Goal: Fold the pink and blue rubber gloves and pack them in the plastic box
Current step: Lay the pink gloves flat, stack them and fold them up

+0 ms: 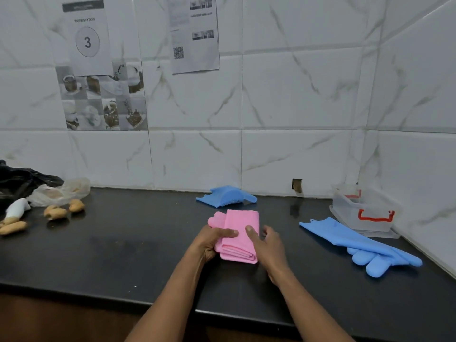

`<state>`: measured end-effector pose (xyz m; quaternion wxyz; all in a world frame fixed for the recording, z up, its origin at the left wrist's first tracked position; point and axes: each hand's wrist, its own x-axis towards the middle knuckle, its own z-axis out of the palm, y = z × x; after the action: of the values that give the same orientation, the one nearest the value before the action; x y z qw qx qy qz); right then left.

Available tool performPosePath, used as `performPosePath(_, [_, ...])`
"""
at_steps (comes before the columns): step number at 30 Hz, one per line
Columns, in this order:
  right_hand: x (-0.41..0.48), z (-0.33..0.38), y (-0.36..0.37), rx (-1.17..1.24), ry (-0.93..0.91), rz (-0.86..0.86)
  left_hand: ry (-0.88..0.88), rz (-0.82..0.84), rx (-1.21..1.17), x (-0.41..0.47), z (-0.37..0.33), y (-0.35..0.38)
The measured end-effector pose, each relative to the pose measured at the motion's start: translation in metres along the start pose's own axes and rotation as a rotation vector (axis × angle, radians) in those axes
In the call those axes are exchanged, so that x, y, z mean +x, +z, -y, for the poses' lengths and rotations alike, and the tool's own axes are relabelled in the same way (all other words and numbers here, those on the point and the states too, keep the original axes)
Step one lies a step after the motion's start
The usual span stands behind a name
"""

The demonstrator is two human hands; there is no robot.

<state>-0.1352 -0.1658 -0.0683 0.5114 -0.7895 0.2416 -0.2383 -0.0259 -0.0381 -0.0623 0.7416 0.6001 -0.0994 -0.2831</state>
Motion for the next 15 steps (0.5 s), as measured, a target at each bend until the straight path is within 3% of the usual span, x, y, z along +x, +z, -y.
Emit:
performPosePath(5, [0.002,-0.01,-0.007,-0.079,-0.057,-0.138,-0.05,-0.097,-0.001,0.013,-0.037,-0.035])
performPosePath(10, [0.004,-0.01,-0.002,-0.188,-0.087,-0.13,-0.07,-0.198,0.233,0.033,-0.046,-0.051])
performPosePath(15, [0.007,-0.015,0.0,-0.226,-0.081,-0.137,0.09,-0.405,0.439,0.057,-0.037,-0.054])
